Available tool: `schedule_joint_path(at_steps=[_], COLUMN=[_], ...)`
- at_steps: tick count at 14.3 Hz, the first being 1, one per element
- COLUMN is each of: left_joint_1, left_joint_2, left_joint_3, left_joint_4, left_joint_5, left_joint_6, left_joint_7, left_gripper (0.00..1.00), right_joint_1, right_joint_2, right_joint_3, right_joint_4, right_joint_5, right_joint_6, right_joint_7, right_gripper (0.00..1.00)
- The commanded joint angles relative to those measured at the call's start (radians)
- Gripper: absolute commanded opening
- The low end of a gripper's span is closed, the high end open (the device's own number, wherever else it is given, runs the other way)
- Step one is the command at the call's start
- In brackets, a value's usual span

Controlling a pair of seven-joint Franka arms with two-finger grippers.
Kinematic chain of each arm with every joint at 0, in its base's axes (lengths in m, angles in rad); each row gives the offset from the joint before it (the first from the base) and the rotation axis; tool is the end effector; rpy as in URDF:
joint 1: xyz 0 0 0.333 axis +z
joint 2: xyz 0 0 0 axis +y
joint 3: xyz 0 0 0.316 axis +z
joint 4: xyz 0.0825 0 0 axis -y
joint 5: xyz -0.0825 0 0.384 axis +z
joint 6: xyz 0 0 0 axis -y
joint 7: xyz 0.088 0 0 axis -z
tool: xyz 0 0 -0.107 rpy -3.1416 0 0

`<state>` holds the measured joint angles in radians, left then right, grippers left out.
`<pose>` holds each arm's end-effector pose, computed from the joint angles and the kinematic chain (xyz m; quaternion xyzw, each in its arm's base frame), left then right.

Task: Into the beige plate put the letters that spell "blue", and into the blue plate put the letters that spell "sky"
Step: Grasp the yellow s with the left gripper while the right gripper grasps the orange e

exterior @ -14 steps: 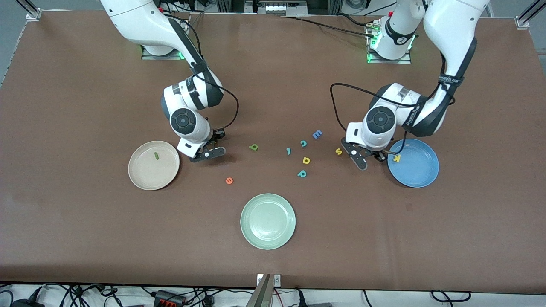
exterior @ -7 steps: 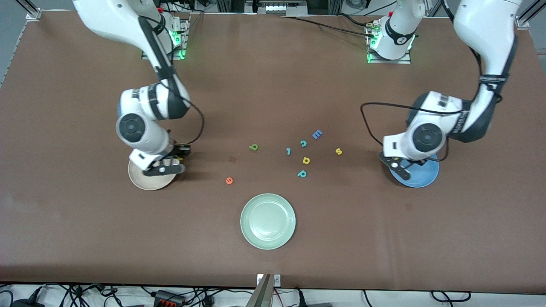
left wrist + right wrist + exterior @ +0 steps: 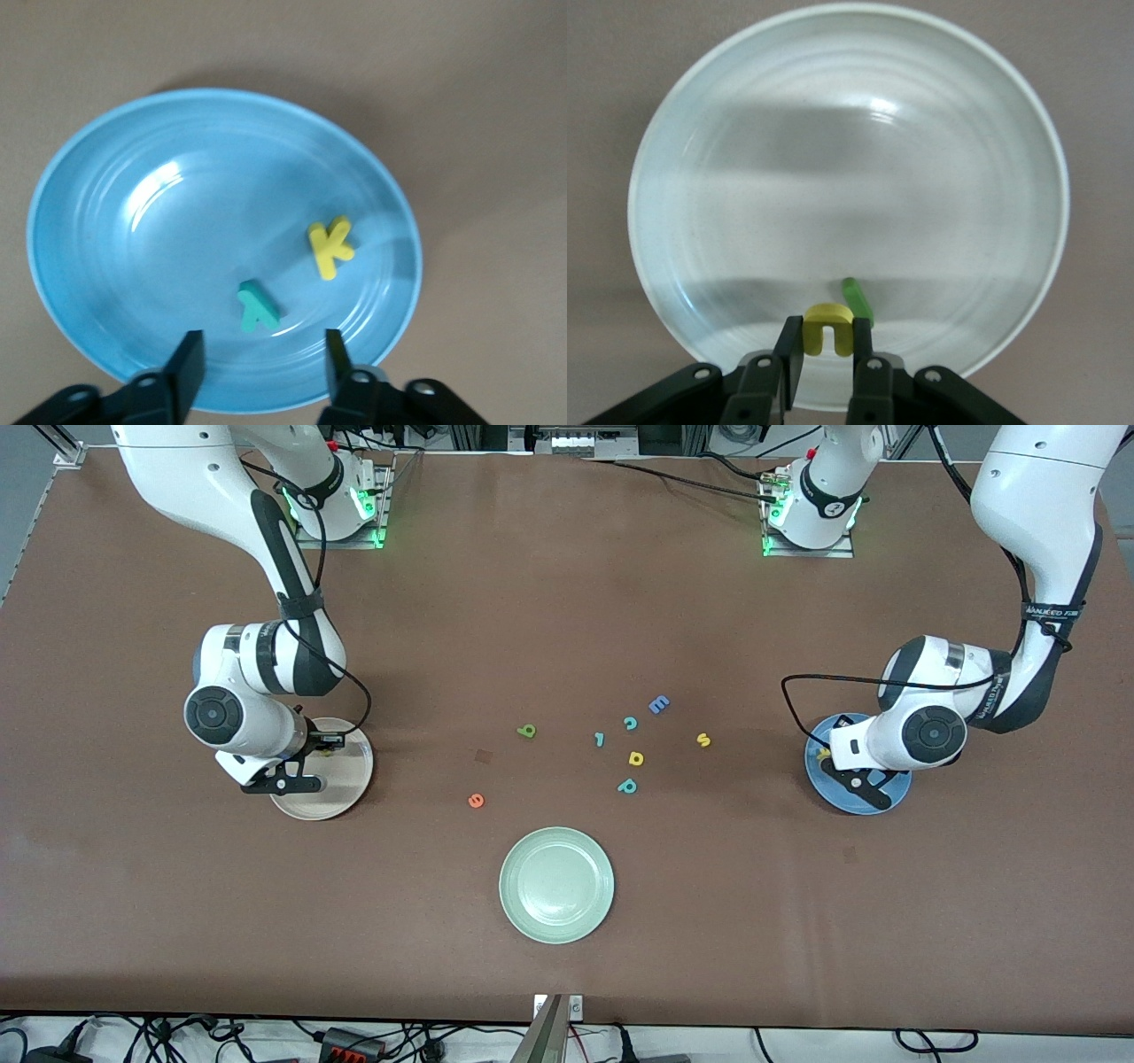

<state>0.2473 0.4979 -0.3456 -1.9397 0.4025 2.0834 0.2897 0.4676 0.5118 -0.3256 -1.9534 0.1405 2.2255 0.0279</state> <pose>0.5854 -0.0338 0.2167 -0.9373 0.3051 0.1576 0.0591 0.5877 0.0924 0.2100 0.9940 0.0194 -0.1004 0.0381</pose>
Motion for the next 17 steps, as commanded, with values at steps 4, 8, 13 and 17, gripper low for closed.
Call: schedule_joint_path(at_steps=[4, 8, 13, 17], left_joint_1=[-0.005, -0.028, -0.075, -0.108], left_joint_2=[-0.027, 0.039, 0.103, 0.149], left_joint_3=[-0.160, -0.255, -0.266, -0.265], left_joint_4=[-0.013, 0.001, 0.019, 0.010], left_joint_5=[0.009, 0.009, -0.001, -0.001], left_joint_6=[-0.052, -0.011, 0.110, 0.230], left_joint_7=[-0.390, -0.815, -1.243, -1.501], left_gripper=[1.00, 1.00, 1.00, 1.00], right_joint_1=[0.009, 0.020, 0.086, 0.173], right_joint_2=[0.013, -0.002, 0.042, 0.137], right_joint_3=[0.011, 0.011, 0.013, 0.013], right_joint_4=[0.008, 0.047, 0.224, 0.341], right_joint_5=[0.016, 0.025, 0.057, 0.057], right_joint_6=[0.037, 0.040, 0.039, 0.045], right_joint_7=[0.007, 0.018, 0.029, 0.055], right_gripper=[0.42, 1.00, 1.00, 1.00])
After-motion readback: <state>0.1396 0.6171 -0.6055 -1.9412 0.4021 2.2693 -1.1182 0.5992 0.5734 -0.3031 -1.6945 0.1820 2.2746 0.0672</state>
